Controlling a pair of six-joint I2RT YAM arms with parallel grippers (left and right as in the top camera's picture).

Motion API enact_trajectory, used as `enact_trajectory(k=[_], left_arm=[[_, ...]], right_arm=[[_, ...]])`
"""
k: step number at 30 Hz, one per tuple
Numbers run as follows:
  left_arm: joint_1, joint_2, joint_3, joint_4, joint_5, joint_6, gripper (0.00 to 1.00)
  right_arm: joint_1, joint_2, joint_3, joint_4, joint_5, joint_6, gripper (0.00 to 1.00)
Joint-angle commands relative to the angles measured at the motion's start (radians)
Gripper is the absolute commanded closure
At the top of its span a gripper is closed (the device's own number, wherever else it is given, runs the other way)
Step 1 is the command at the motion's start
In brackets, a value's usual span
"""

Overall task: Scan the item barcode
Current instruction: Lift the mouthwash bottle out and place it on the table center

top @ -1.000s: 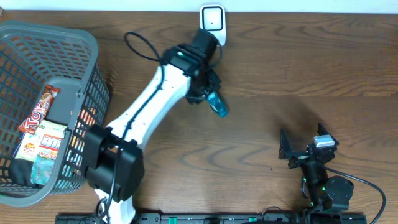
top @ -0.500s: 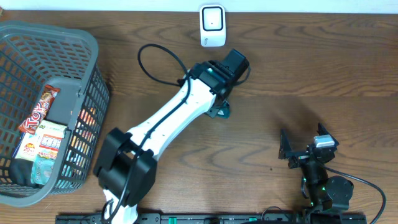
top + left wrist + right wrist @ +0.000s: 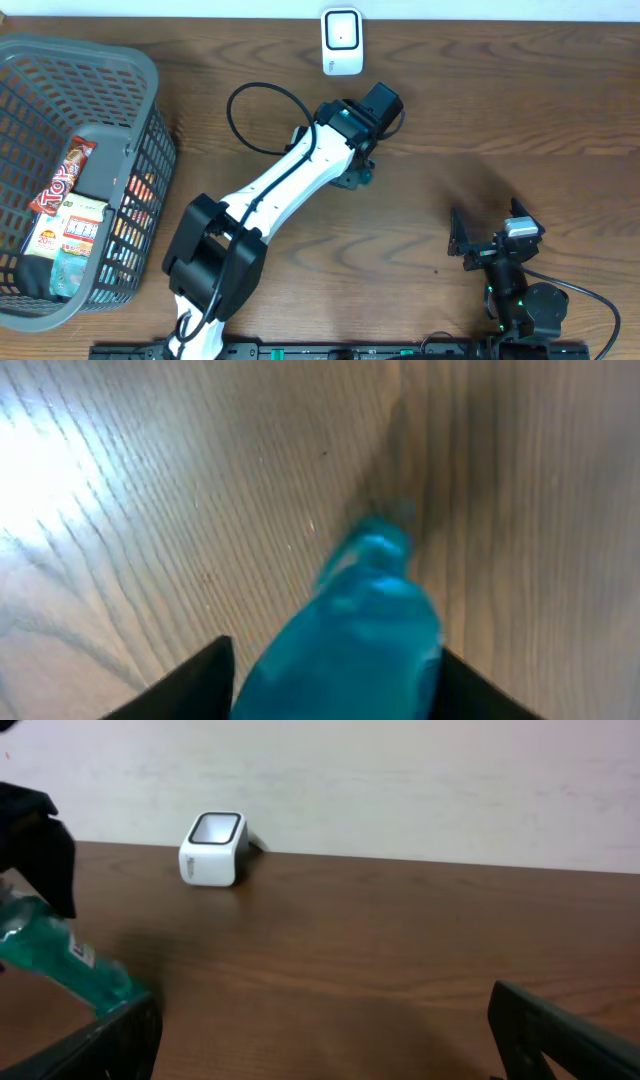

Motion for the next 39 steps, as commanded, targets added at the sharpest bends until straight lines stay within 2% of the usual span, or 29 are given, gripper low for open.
enact_trajectory(k=[1, 6, 10, 12, 13, 17, 22, 26, 34, 39], left_arm=[[0.009, 0.041, -0.005, 0.032, 0.021, -0.006, 0.34], [0.045, 0.04, 0.005, 0.087, 0.108, 0.063, 0.32], [0.053, 0.04, 0.005, 0.079, 0.118, 0.143, 0.32], [0.048, 0.04, 0.005, 0.042, 0.118, 0.154, 0.32], [0.046, 0.04, 0.005, 0.019, 0.118, 0.155, 0.27], [0.045, 0.04, 0.005, -0.095, 0.117, 0.156, 0.21], [0.045, 0.04, 0.005, -0.157, 0.117, 0.296, 0.2], [0.045, 0.04, 0.005, -0.159, 0.118, 0.372, 0.17], [0.06, 0.013, 0.006, -0.139, 0.143, 0.403, 0.16], [0.111, -0.044, 0.008, -0.051, 0.148, 0.573, 0.16]], right_arm=[[-0.003, 0.0, -0.001, -0.005, -0.003, -0.015, 0.01], [-0.002, 0.0, -0.001, -0.005, -0.003, -0.015, 0.01], [-0.002, 0.0, -0.001, -0.005, -0.003, -0.015, 0.01], [-0.002, 0.0, -0.001, -0.005, -0.003, -0.015, 0.01], [-0.002, 0.0, -0.001, -0.005, -0.003, -0.015, 0.01], [-0.002, 0.0, -0.001, -0.005, -0.003, -0.015, 0.01], [-0.003, 0.0, -0.001, -0.005, -0.003, -0.015, 0.01], [-0.003, 0.0, -0.001, -0.005, -0.003, -0.015, 0.01], [-0.003, 0.0, -0.001, -0.005, -0.003, -0.015, 0.01], [-0.003, 0.0, -0.001, -0.005, -0.003, -0.015, 0.01]])
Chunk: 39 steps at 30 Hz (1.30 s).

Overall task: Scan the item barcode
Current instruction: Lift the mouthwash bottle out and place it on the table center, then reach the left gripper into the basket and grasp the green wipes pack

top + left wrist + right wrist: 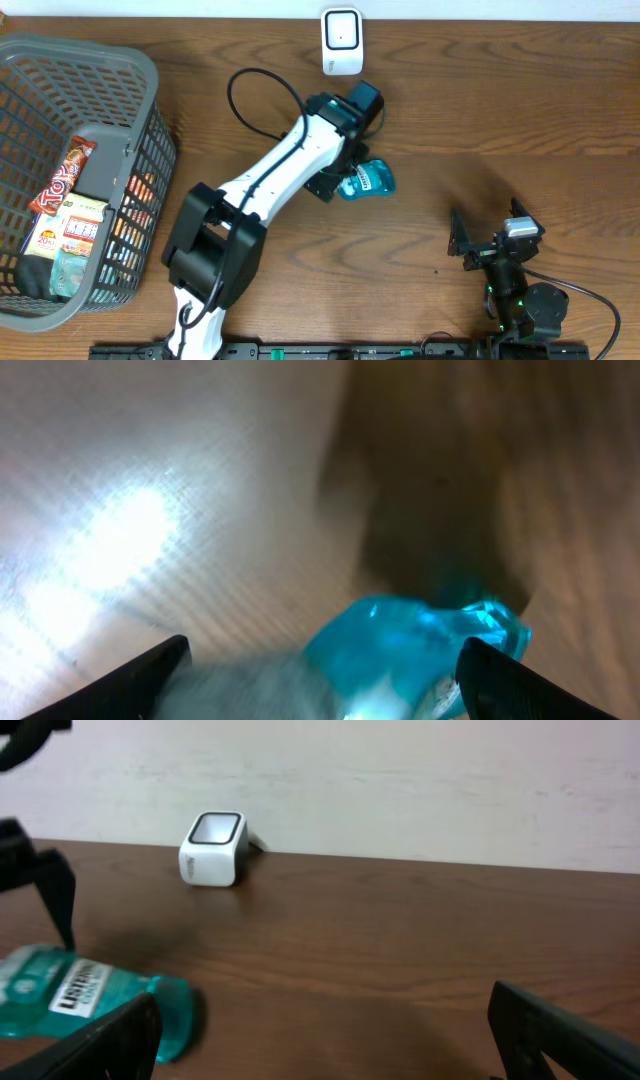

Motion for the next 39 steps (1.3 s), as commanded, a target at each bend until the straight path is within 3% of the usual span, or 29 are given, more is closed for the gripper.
enact_trajectory(k=[1, 4, 7, 9, 10, 12, 15, 19, 21, 24, 27, 34, 36, 39], left_arm=[[0.046, -0.086, 0.008, 0.039, -0.001, 0.157, 0.16], [0.092, -0.197, 0.008, 0.045, -0.002, 0.194, 0.15], [0.138, -0.315, 0.008, 0.044, -0.046, 0.31, 0.15], [0.192, -0.418, 0.008, 0.058, -0.099, 0.442, 0.14], [0.238, -0.482, 0.008, 0.101, -0.111, 0.59, 0.02], [0.308, -0.561, 0.008, 0.15, -0.111, 0.783, 0.02], [0.441, -0.677, 0.008, 0.167, -0.142, 0.911, 0.02], [0.752, -0.81, 0.008, 0.07, -0.309, 0.871, 0.02], [0.883, -0.804, 0.003, -0.064, -0.325, 0.76, 0.02], [1.066, -0.744, -0.039, -0.272, -0.325, 0.495, 0.02], [1.155, -0.688, -0.097, -0.338, -0.307, 0.404, 0.02], [1.242, -0.579, -0.311, -0.292, -0.253, 0.405, 0.02], [1.252, -0.56, -0.354, -0.276, -0.254, 0.405, 0.08], [1.275, -0.525, -0.412, -0.241, -0.27, 0.421, 0.09]], right_arm=[[-0.003, 0.0, -0.001, -0.004, -0.002, -0.015, 0.01], [-0.003, 0.0, -0.001, -0.004, -0.002, -0.015, 0.01], [-0.003, 0.0, -0.001, -0.004, -0.002, -0.015, 0.01], [-0.003, 0.0, -0.001, -0.004, -0.002, -0.015, 0.01], [-0.003, 0.0, -0.001, -0.004, -0.002, -0.015, 0.01], [-0.003, 0.0, -0.001, -0.004, -0.002, -0.015, 0.01], [-0.003, 0.0, -0.001, -0.004, -0.002, -0.015, 0.01], [-0.003, 0.0, -0.001, -0.004, -0.002, -0.015, 0.01], [-0.003, 0.0, -0.001, -0.004, -0.002, -0.015, 0.01], [-0.003, 0.0, -0.001, -0.004, -0.002, -0.015, 0.01], [-0.003, 0.0, -0.001, -0.004, -0.002, -0.015, 0.01], [-0.003, 0.0, -0.001, -0.004, -0.002, -0.015, 0.01], [-0.003, 0.0, -0.001, -0.004, -0.002, -0.015, 0.01], [-0.003, 0.0, -0.001, -0.004, -0.002, -0.015, 0.01]])
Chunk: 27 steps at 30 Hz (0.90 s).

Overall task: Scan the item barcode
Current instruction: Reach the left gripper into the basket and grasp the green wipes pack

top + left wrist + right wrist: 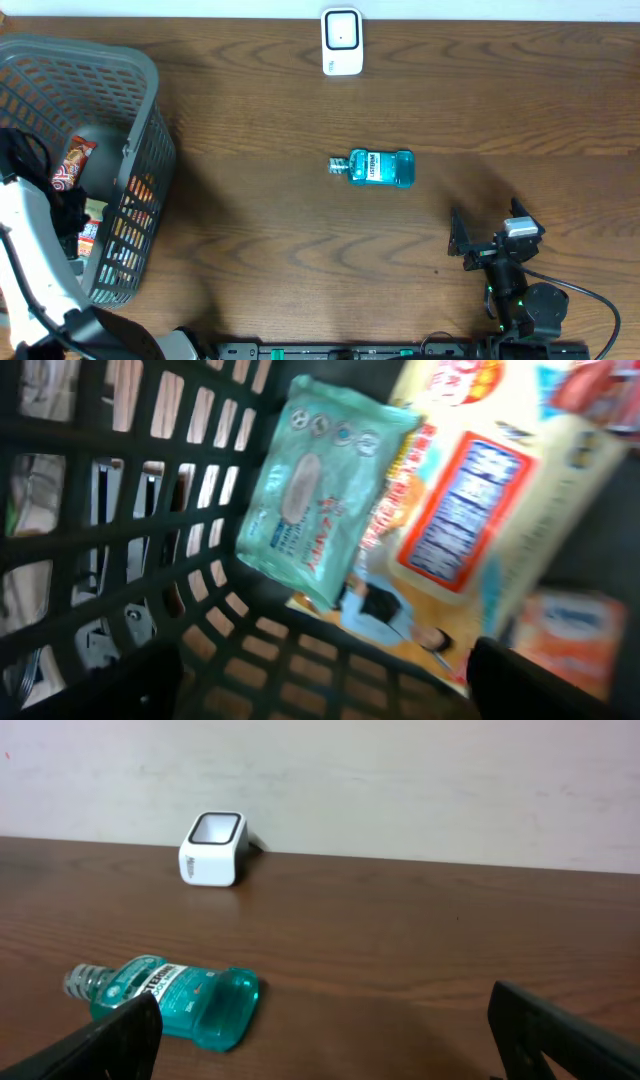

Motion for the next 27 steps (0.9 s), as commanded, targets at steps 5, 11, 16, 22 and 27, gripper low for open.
enact_trajectory(k=[5, 11, 16, 22, 27], left_arm=[[0.057, 0.081, -0.087, 0.105, -0.04, 0.132, 0.1], [0.07, 0.169, -0.09, 0.131, -0.102, 0.184, 0.22], [0.07, 0.27, -0.103, 0.138, -0.143, 0.191, 0.23], [0.07, 0.36, -0.105, 0.152, -0.211, 0.191, 0.34], [0.07, 0.401, -0.156, 0.212, -0.209, 0.192, 0.34]], right_arm=[[-0.003, 0.0, -0.001, -0.004, -0.003, -0.015, 0.01], [-0.003, 0.0, -0.001, -0.004, -0.003, -0.015, 0.01], [-0.003, 0.0, -0.001, -0.004, -0.003, -0.015, 0.01], [-0.003, 0.0, -0.001, -0.004, -0.003, -0.015, 0.01], [-0.003, 0.0, -0.001, -0.004, -0.003, -0.015, 0.01]])
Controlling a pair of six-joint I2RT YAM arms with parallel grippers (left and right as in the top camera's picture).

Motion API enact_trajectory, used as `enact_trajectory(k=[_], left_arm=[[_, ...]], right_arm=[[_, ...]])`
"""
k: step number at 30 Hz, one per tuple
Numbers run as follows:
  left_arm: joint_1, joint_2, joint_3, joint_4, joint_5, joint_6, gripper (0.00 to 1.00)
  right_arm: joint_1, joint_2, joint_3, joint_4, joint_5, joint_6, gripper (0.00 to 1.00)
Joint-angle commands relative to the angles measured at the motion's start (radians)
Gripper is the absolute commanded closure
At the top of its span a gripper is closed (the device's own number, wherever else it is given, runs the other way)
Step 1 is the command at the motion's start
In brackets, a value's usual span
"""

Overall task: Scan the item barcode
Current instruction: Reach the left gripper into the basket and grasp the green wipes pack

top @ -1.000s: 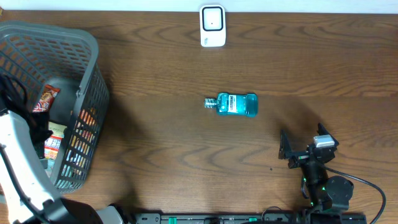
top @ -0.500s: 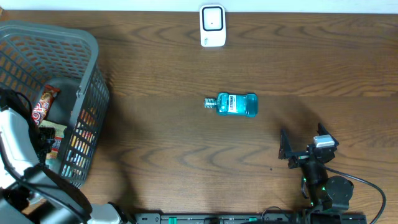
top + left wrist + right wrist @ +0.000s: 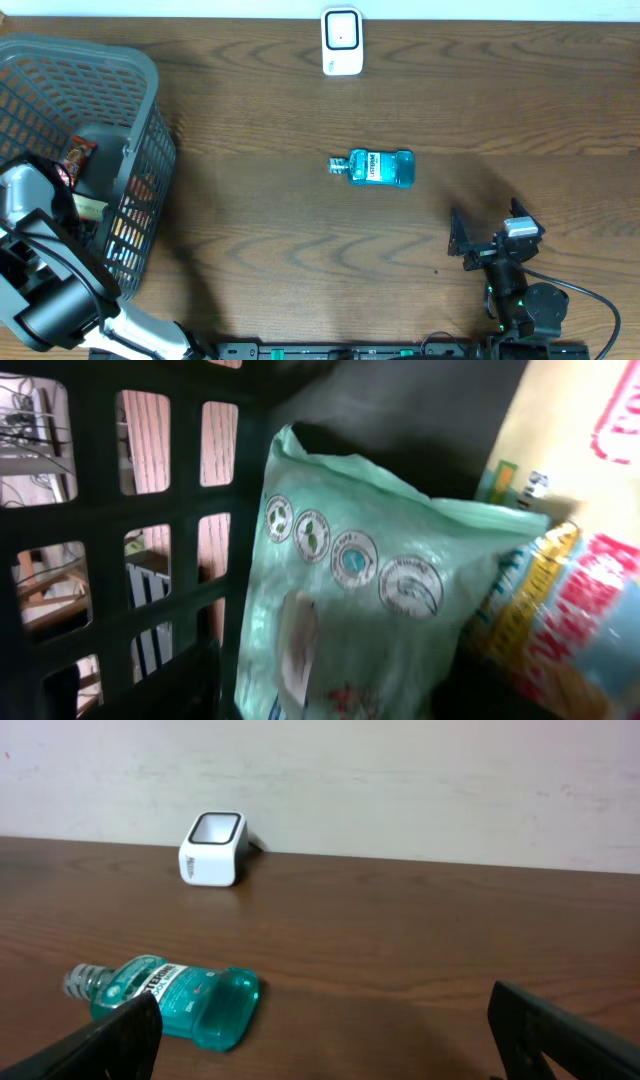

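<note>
The white barcode scanner point(image 3: 341, 41) stands at the table's far edge, also in the right wrist view point(image 3: 212, 849). A teal mouthwash bottle point(image 3: 372, 168) lies on its side mid-table, cap to the left point(image 3: 165, 1001). My left gripper point(image 3: 330, 698) is down inside the grey basket point(image 3: 140, 120), open, its dark fingers on either side of a pale green packet point(image 3: 350, 600). A yellow-and-red package point(image 3: 585, 500) lies beside the packet. My right gripper point(image 3: 325, 1050) rests open at the near right, apart from the bottle.
The basket holds several packaged goods, among them a red snack bar point(image 3: 75, 152). The basket's lattice wall point(image 3: 120, 510) stands close on the left of my left gripper. A pale wall runs behind the scanner.
My left gripper has gone deeper into the basket and now sits close over the pale green packet, which fills its view. The bottle and the right arm have not moved.
My left gripper held the teal bottle near the scanner. Then the bottle lay on the table under the open jaws. After that the left arm was at the basket, open above the packages, and the bottle lay alone mid-table. Now the gripper straddles the green packet.
</note>
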Motion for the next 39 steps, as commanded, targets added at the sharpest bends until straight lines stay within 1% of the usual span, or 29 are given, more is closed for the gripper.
enact_trajectory(k=[1, 3, 4, 5, 6, 8, 9, 10, 14, 15, 18, 22, 24, 25, 26, 27, 29, 31, 35, 38, 39], left_arm=[[0.005, 0.036, -0.06, 0.041, -0.03, 0.005, 0.34], [0.005, 0.037, -0.095, 0.071, -0.03, 0.005, 0.34], [0.005, 0.037, -0.109, 0.082, -0.03, 0.005, 0.37], [0.005, 0.037, -0.122, 0.091, -0.03, 0.005, 0.43], [0.005, 0.037, -0.14, 0.102, -0.03, 0.005, 0.52], [0.004, 0.037, -0.158, 0.111, -0.03, 0.005, 0.75], [0.004, 0.037, -0.158, 0.109, -0.029, 0.005, 0.81], [0.004, 0.035, -0.152, 0.101, -0.029, 0.005, 0.92], [0.004, 0.035, -0.065, 0.013, -0.029, 0.006, 0.93], [0.004, 0.035, 0.006, -0.05, -0.024, 0.006, 0.92], [0.004, 0.034, 0.145, -0.163, 0.004, 0.01, 0.93], [0.004, 0.023, 0.381, -0.329, 0.101, 0.013, 0.93], [0.004, 0.01, 0.492, -0.377, 0.185, 0.046, 0.93], [0.004, -0.003, 0.551, -0.387, 0.264, 0.086, 0.93], [0.004, -0.013, 0.58, -0.388, 0.311, 0.11, 0.93], [0.004, -0.032, 0.618, -0.386, 0.396, 0.146, 0.93], [0.001, -0.072, 0.657, -0.368, 0.539, 0.196, 0.93], [0.001, -0.14, 0.667, -0.351, 0.681, 0.208, 0.93], [-0.011, -0.257, 0.667, -0.322, 0.777, 0.208, 0.93], [-0.039, -0.366, 0.667, -0.256, 0.791, 0.208, 0.92], [-0.055, -0.416, 0.667, -0.212, 0.791, 0.208, 0.93]], right_arm=[[-0.003, 0.0, -0.001, -0.004, -0.003, -0.015, 0.01], [-0.003, 0.0, -0.001, -0.004, -0.003, -0.015, 0.01], [-0.003, 0.0, -0.001, -0.004, -0.003, -0.015, 0.01], [-0.003, 0.0, -0.001, -0.004, -0.003, -0.015, 0.01], [-0.003, 0.0, -0.001, -0.004, -0.003, -0.015, 0.01], [-0.003, 0.0, -0.001, -0.004, -0.003, -0.015, 0.01], [-0.003, 0.0, -0.001, -0.004, -0.003, -0.015, 0.01], [-0.003, 0.0, -0.001, -0.004, -0.003, -0.015, 0.01], [-0.003, 0.0, -0.001, -0.004, -0.003, -0.015, 0.01], [-0.003, 0.0, -0.001, -0.004, -0.003, -0.015, 0.01], [-0.003, 0.0, -0.001, -0.004, -0.003, -0.015, 0.01], [-0.003, 0.0, -0.001, -0.004, -0.003, -0.015, 0.01], [-0.003, 0.0, -0.001, -0.004, -0.003, -0.015, 0.01], [-0.003, 0.0, -0.001, -0.004, -0.003, -0.015, 0.01], [-0.003, 0.0, -0.001, -0.004, -0.003, -0.015, 0.01], [-0.003, 0.0, -0.001, -0.004, -0.003, -0.015, 0.01], [-0.002, 0.0, -0.001, -0.004, -0.003, -0.015, 0.01], [-0.003, 0.0, -0.001, -0.004, -0.003, -0.015, 0.01], [-0.003, 0.0, -0.001, -0.004, -0.003, -0.015, 0.01], [-0.003, 0.0, -0.001, -0.004, -0.003, -0.015, 0.01], [-0.003, 0.0, -0.001, -0.004, -0.003, -0.015, 0.01]])
